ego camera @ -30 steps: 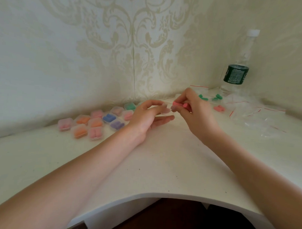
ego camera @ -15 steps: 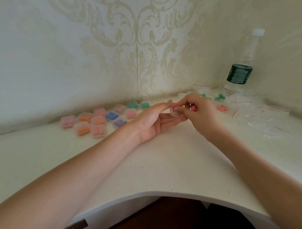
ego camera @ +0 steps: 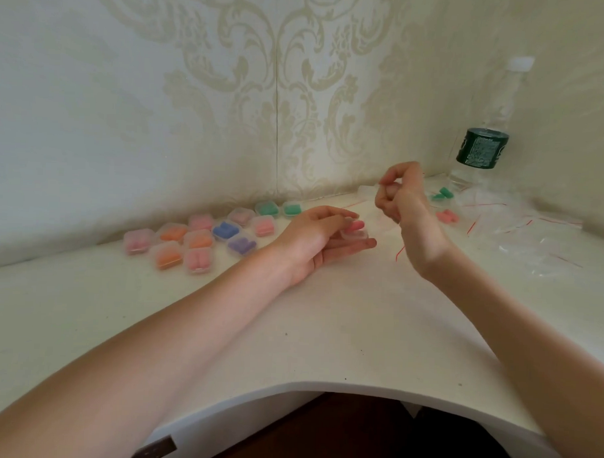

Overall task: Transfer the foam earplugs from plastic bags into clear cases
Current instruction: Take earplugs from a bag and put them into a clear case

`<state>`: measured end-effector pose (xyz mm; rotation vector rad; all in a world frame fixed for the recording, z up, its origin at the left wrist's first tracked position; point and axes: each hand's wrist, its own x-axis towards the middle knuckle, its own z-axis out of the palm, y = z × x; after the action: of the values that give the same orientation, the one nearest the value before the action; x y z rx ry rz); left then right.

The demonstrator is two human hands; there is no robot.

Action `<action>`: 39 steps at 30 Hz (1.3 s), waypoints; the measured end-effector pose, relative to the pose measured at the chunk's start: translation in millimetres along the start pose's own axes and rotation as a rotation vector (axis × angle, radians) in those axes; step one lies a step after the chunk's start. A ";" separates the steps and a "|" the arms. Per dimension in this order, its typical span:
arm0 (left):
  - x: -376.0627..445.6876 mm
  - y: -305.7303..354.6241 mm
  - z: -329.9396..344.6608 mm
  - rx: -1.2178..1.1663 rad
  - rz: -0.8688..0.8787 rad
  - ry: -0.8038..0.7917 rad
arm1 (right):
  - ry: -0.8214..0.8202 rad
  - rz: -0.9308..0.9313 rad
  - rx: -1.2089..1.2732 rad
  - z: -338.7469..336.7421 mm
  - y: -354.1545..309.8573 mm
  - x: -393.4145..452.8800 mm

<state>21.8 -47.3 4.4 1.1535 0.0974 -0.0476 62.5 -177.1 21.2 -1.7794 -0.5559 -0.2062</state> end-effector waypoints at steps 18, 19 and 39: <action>4.5 -6.2 0.1 0.126 0.078 0.076 | -0.127 -0.228 -0.258 -3.8 2.1 -11.4; 3.8 -5.5 0.2 0.118 0.074 0.071 | -0.137 -0.233 -0.272 -3.4 3.0 -11.9; 0.9 -0.2 -6.9 0.051 -0.012 -0.069 | -0.144 -0.295 -0.576 -8.7 11.6 -3.5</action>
<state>22.4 -41.0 1.3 1.2014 0.0426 -0.1010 66.2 -188.4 12.2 -2.2734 -0.9328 -0.4826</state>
